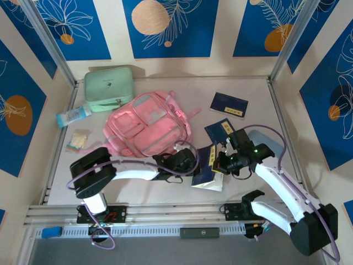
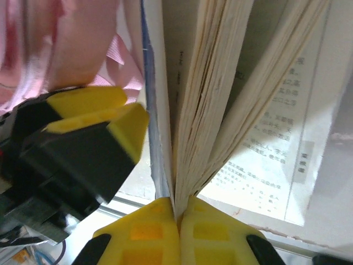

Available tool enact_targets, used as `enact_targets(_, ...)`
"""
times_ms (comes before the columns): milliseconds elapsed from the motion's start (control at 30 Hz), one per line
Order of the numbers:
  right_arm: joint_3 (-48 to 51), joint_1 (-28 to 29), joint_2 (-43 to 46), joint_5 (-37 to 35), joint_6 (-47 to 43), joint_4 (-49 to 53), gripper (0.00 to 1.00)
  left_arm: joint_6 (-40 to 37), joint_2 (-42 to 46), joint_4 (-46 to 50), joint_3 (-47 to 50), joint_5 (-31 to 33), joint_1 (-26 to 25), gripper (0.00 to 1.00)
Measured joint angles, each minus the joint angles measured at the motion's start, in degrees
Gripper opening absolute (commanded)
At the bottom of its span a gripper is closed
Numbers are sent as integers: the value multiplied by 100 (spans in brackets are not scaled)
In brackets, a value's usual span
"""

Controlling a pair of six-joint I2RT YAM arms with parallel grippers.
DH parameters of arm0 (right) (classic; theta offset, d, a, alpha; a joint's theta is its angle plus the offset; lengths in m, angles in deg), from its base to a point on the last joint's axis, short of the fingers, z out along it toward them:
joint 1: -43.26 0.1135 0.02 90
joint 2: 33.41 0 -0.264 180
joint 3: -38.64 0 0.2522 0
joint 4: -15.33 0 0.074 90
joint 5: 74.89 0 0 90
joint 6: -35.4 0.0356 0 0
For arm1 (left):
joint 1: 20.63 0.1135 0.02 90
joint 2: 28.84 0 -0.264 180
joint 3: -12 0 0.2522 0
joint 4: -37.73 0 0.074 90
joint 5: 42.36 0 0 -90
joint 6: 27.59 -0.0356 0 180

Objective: Pack the student bag
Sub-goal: Pick up the book from the bottom-center of the table, then pass the book.

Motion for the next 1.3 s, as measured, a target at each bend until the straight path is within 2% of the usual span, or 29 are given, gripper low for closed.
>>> enact_targets(167, -586, 0, 365, -221, -2, 382, 0, -424, 1161, 498, 0, -4, 116, 65)
enact_targets(367, -1405, 46, 452, -179, -85, 520, 0, -909, 2509, 946, 177, -120, 555, 74)
enact_targets(533, -1753, 74, 179, 428, -417, 149, 0, -1290, 3499, 1115, 450, -645, 1287, 84)
enact_targets(600, -1799, 90, -9, 680, -560, -83, 0, -1362, 3783, 1084, 579, -1012, 1661, 85)
enact_targets(733, -1799, 87, -328, 1362, -732, -743, 0, -1429, 3991, 1003, 713, -1694, 2312, 87)
enact_targets(800, -1792, 87, -415, 1661, -721, -1154, 0, -1421, 3989, 848, 769, -1939, 2472, 88)
enact_targets(1000, -1746, 98, -743, 2378, -566, -2291, 0, -1270, 3969, 247, 929, -2483, 2603, 87)
enact_targets(1133, -1663, 98, -940, 2570, -533, -2680, 0, -1110, 3888, -452, 975, -2780, 2610, 80)
enact_targets(1300, -1471, 94, -1108, 2686, -431, -3034, 0, -885, 3648, -1032, 1056, -2951, 2632, 66)
